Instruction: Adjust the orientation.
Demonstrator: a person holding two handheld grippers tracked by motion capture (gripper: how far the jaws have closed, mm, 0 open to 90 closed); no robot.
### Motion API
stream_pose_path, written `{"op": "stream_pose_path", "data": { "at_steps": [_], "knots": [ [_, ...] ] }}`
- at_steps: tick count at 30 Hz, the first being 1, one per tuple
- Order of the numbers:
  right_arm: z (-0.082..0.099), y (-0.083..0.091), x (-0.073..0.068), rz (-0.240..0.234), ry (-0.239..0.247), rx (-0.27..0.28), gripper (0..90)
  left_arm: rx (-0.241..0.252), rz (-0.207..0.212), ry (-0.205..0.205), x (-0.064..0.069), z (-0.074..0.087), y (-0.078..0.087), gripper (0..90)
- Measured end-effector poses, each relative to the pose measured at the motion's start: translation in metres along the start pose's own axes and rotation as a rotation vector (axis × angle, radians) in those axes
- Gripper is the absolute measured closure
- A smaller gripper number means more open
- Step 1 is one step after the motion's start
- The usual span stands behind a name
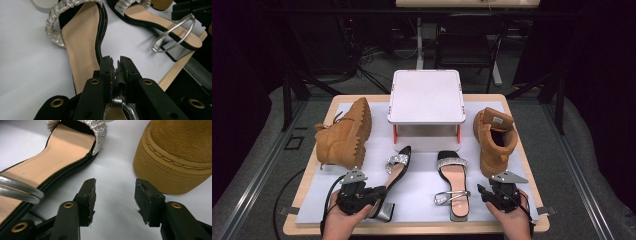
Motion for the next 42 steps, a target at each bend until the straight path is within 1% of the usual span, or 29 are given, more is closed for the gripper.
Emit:
{"op": "stream_pose_path", "data": {
  "at_steps": [2, 4, 6, 11, 20, 25, 29, 31, 34, 36, 39, 42],
  "knots": [
    [0.000, 0.000, 0.000, 0.003, -0.001, 0.001, 51.2, -0.008, 0.008, -0.011, 0.004, -0.002, -0.005, 81.1],
    [0.000, 0.000, 0.001, 0.003, -0.004, 0.001, 51.2, -0.014, 0.019, -0.011, 0.007, -0.003, -0.009, 81.1],
    [0.000, 0.001, 0.002, 0.007, -0.004, -0.005, 51.2, -0.023, 0.018, -0.019, 0.011, -0.003, -0.014, 81.1],
    [0.001, 0.002, 0.003, 0.006, -0.008, 0.004, 51.2, -0.041, 0.016, -0.035, 0.018, -0.004, -0.022, 81.2],
    [0.000, 0.001, 0.003, 0.006, -0.006, 0.004, 51.2, -0.064, 0.008, -0.054, 0.024, -0.004, -0.031, 81.3],
    [0.001, 0.001, 0.003, 0.006, -0.007, 0.005, 51.2, -0.079, 0.015, -0.045, 0.026, -0.003, -0.035, 81.2],
    [0.000, 0.001, 0.003, 0.007, -0.010, 0.008, 51.2, -0.091, 0.007, -0.060, 0.029, 0.000, -0.040, 81.0],
    [0.001, 0.002, 0.004, 0.004, -0.007, 0.004, 51.2, -0.093, -0.003, -0.075, 0.029, -0.001, -0.040, 80.9],
    [0.001, 0.002, 0.004, 0.005, -0.009, 0.005, 51.1, -0.092, -0.001, -0.064, 0.029, 0.000, -0.039, 80.2],
    [0.001, 0.002, 0.004, 0.005, -0.008, 0.004, 51.1, -0.089, -0.001, -0.065, 0.029, 0.000, -0.038, 78.3],
    [0.001, 0.002, 0.004, 0.004, -0.009, 0.006, 51.0, -0.088, 0.001, -0.056, 0.028, 0.000, -0.037, 73.0],
    [0.001, 0.002, 0.004, 0.005, -0.009, 0.005, 50.9, -0.080, 0.003, -0.053, 0.028, 0.000, -0.034, 70.4]
  ]
}}
Point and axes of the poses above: each handheld gripper's, and its own axes: y roughly backward along the jaws, z roughly out of its underside, x roughly to its right, the point moved 4 cm from there along -y, roughly forward along the jaws, and after that the axes turned 3 degrees about -z, right-handed, at the moved point
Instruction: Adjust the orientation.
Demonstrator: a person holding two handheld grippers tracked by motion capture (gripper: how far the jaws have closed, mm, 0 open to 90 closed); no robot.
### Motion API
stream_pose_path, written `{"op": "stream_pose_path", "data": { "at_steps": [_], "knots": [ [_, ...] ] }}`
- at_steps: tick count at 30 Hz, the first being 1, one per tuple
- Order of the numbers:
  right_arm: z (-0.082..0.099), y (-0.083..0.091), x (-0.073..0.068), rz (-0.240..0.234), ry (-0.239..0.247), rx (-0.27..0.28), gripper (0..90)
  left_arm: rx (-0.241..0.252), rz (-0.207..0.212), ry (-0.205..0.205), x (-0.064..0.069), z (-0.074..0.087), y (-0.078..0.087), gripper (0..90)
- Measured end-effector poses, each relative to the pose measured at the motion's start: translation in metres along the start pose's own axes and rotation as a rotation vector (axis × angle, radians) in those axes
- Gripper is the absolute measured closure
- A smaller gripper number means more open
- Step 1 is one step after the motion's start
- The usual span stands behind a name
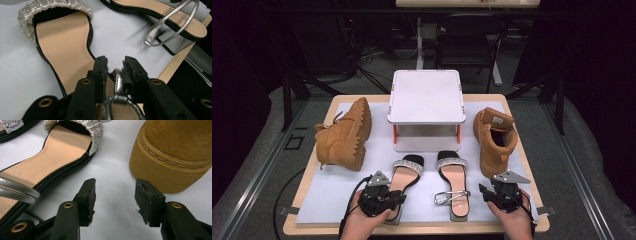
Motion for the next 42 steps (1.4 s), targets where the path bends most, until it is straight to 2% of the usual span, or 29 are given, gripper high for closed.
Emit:
{"op": "stream_pose_path", "data": {
  "at_steps": [6, 8, 10, 11, 13, 15, 17, 20, 24, 27, 29, 38, 42],
  "knots": [
    [0.000, 0.000, 0.000, -0.002, 0.001, 0.001, 50.9, 0.042, -0.012, 0.012, -0.003, -0.003, 0.013, 62.2],
    [0.000, -0.001, 0.000, -0.002, 0.001, 0.002, 50.9, 0.062, -0.004, 0.031, -0.007, -0.005, 0.018, 58.6],
    [0.000, 0.000, 0.000, -0.001, 0.000, 0.004, 50.9, 0.089, -0.031, 0.045, -0.012, -0.007, 0.025, 57.9],
    [-0.001, 0.000, 0.000, -0.001, -0.002, 0.008, 50.9, 0.099, -0.026, 0.055, -0.015, -0.007, 0.029, 57.9],
    [0.000, 0.000, 0.000, 0.000, -0.003, 0.008, 50.8, 0.126, -0.048, 0.063, -0.021, -0.007, 0.037, 57.5],
    [0.000, 0.000, 0.000, 0.003, -0.006, 0.005, 50.8, 0.157, -0.066, 0.075, -0.031, -0.006, 0.044, 57.2],
    [0.000, 0.001, 0.001, 0.006, -0.009, 0.010, 50.8, 0.167, -0.095, 0.093, -0.041, -0.003, 0.049, 56.9],
    [0.000, 0.001, 0.001, 0.011, -0.007, 0.007, 50.8, 0.153, -0.142, 0.115, -0.054, 0.005, 0.052, 55.1],
    [-0.001, 0.000, 0.001, 0.003, -0.006, 0.008, 50.8, 0.127, -0.127, 0.140, -0.060, 0.012, 0.049, 55.1],
    [0.000, 0.000, 0.002, 0.003, -0.008, 0.006, 50.7, 0.103, -0.120, 0.141, -0.059, 0.015, 0.044, 55.3],
    [0.000, 0.000, 0.002, 0.004, -0.008, 0.006, 50.7, 0.083, -0.107, 0.124, -0.055, 0.015, 0.040, 59.1],
    [0.000, 0.001, 0.003, 0.004, -0.008, 0.013, 50.5, 0.000, -0.088, 0.096, -0.044, 0.022, 0.029, 68.3],
    [0.000, 0.002, 0.004, 0.005, -0.013, 0.015, 50.4, -0.024, -0.092, 0.081, -0.043, 0.026, 0.023, 73.2]
  ]
}}
Point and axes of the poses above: each handheld gripper's, and its own axes: y roughly backward along the jaws, z roughly out of its underside, x roughly to its right, the point moved 4 cm from there along -y, roughly forward along the jaws, and after that the axes turned 3 degrees about -z, right-handed, at the moved point
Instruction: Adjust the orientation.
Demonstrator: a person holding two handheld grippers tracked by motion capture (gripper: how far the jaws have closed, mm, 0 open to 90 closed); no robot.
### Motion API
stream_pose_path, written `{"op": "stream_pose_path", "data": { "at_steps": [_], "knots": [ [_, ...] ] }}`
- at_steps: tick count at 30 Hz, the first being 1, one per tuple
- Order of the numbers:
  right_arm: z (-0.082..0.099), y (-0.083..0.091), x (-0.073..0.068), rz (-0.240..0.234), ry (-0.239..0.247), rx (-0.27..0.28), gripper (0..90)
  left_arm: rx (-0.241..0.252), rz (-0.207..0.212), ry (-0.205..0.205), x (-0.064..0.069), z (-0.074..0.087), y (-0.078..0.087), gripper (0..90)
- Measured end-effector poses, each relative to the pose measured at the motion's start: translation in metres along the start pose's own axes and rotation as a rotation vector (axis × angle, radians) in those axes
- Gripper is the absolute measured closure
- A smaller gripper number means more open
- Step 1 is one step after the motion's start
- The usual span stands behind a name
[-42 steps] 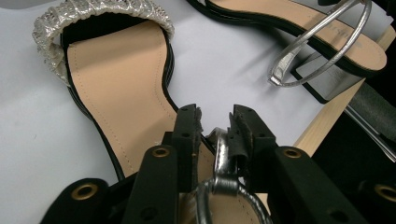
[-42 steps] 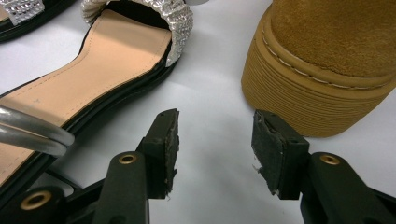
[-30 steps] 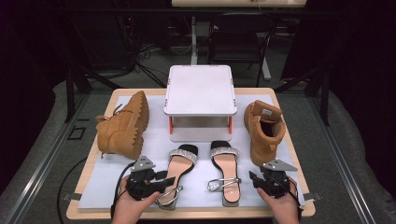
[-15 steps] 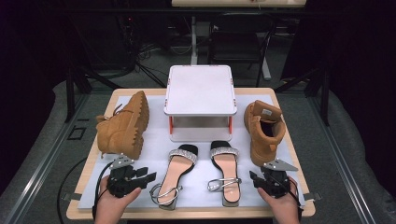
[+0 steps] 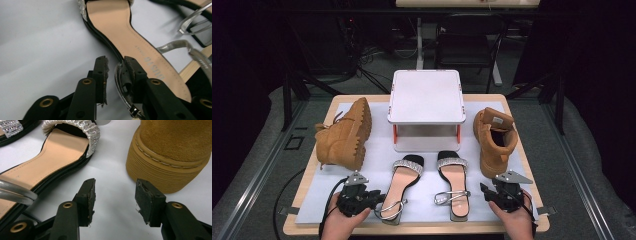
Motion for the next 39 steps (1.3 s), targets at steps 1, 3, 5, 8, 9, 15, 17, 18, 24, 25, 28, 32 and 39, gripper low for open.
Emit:
{"op": "stream_pose_path", "data": {
  "at_steps": [1, 3, 5, 8, 9, 15, 17, 18, 24, 25, 28, 32, 39],
  "knots": [
    [0.000, 0.000, 0.000, 0.004, 0.002, -0.004, 50.4, 0.001, 0.012, 0.006, 0.000, 0.000, 0.000, 75.6],
    [0.000, -0.001, 0.000, 0.002, 0.004, -0.004, 50.3, 0.004, 0.022, 0.004, 0.000, 0.001, 0.000, 77.1],
    [0.000, -0.001, 0.000, 0.001, 0.005, -0.004, 50.2, 0.008, 0.036, 0.004, 0.000, 0.001, -0.001, 81.5],
    [0.000, -0.001, -0.001, -0.002, 0.004, 0.000, 50.2, 0.006, 0.042, -0.003, 0.001, 0.001, 0.000, 84.5],
    [0.000, -0.001, -0.001, -0.001, 0.005, 0.000, 50.2, 0.007, 0.042, -0.003, 0.001, 0.001, 0.000, 85.0],
    [0.000, 0.000, -0.001, 0.002, 0.003, 0.003, 50.2, 0.010, 0.041, 0.006, 0.001, -0.001, 0.001, 87.3],
    [0.000, 0.000, 0.000, 0.003, 0.007, -0.003, 50.2, 0.008, 0.041, 0.005, 0.000, -0.001, 0.001, 87.6],
    [0.000, -0.001, 0.000, 0.003, 0.006, -0.001, 50.2, 0.008, 0.039, 0.006, -0.002, -0.002, 0.002, 87.7],
    [0.000, 0.000, 0.000, 0.004, 0.000, -0.002, 50.2, 0.018, 0.028, 0.040, -0.012, -0.004, 0.003, 88.0],
    [0.000, 0.000, 0.001, 0.005, 0.001, -0.001, 50.2, 0.019, 0.030, 0.040, -0.013, -0.004, 0.003, 88.0],
    [0.000, -0.001, 0.000, 0.000, -0.002, 0.000, 50.2, 0.025, 0.029, 0.049, -0.015, -0.004, 0.003, 88.0],
    [0.000, -0.001, 0.000, 0.005, 0.002, 0.000, 50.2, 0.029, 0.028, 0.057, -0.018, -0.005, 0.004, 88.0],
    [0.000, -0.001, 0.000, 0.001, -0.004, 0.004, 50.2, 0.036, 0.019, 0.069, -0.026, -0.006, 0.006, 88.1]
  ]
}}
Point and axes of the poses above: each handheld gripper's, and its own axes: y roughly backward along the jaws, z roughly out of its underside, x roughly to its right, the point moved 4 cm from there along -y, roughly forward along the jaws, and after that the axes turned 3 degrees about -z, right-handed, at the moved point
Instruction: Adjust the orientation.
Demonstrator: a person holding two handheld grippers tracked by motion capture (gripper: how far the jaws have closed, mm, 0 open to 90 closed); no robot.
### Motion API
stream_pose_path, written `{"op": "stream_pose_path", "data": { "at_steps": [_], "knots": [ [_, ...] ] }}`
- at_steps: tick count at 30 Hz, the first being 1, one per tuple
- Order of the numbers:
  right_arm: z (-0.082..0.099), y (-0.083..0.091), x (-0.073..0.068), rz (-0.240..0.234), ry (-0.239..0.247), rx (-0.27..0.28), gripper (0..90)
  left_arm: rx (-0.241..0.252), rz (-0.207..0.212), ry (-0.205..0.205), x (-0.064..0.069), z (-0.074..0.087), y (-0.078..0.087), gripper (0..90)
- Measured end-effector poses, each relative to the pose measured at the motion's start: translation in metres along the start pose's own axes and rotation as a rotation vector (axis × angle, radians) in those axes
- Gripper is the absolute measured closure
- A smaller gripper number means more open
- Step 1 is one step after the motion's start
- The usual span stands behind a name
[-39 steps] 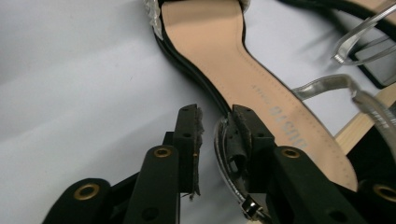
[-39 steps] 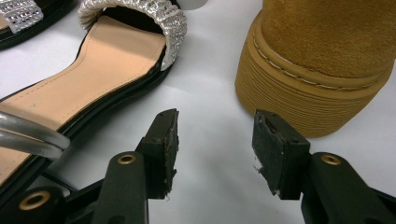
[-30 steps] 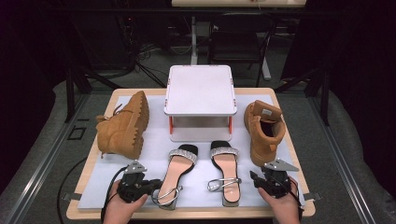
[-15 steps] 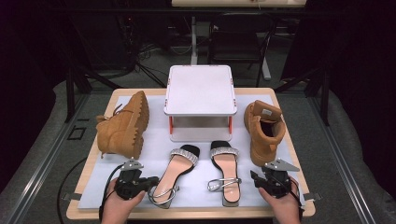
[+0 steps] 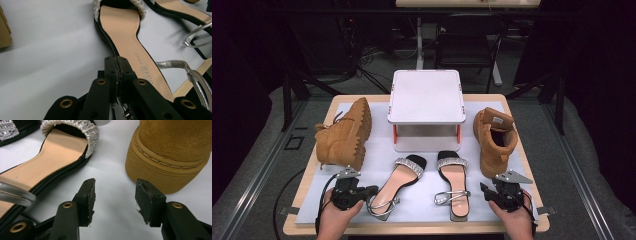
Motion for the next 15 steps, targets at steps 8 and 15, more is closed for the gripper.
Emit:
{"op": "stream_pose_path", "data": {
  "at_steps": [8, 15],
  "knots": [
    [0.000, 0.001, 0.001, 0.001, 0.003, 0.000, 50.2, 0.001, -0.009, 0.025, -0.013, 0.002, 0.007, 88.0],
    [0.000, 0.001, 0.001, 0.004, -0.002, 0.007, 50.2, 0.001, -0.021, 0.043, -0.024, 0.005, 0.013, 88.0]
  ]
}}
Point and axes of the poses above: each handheld gripper's, and its own axes: y roughly backward along the jaws, z roughly out of its underside, x roughly to its right, the point moved 4 cm from there along -y, roughly forward along the jaws, and after that the axes turned 3 degrees about -z, right-handed, at the moved point
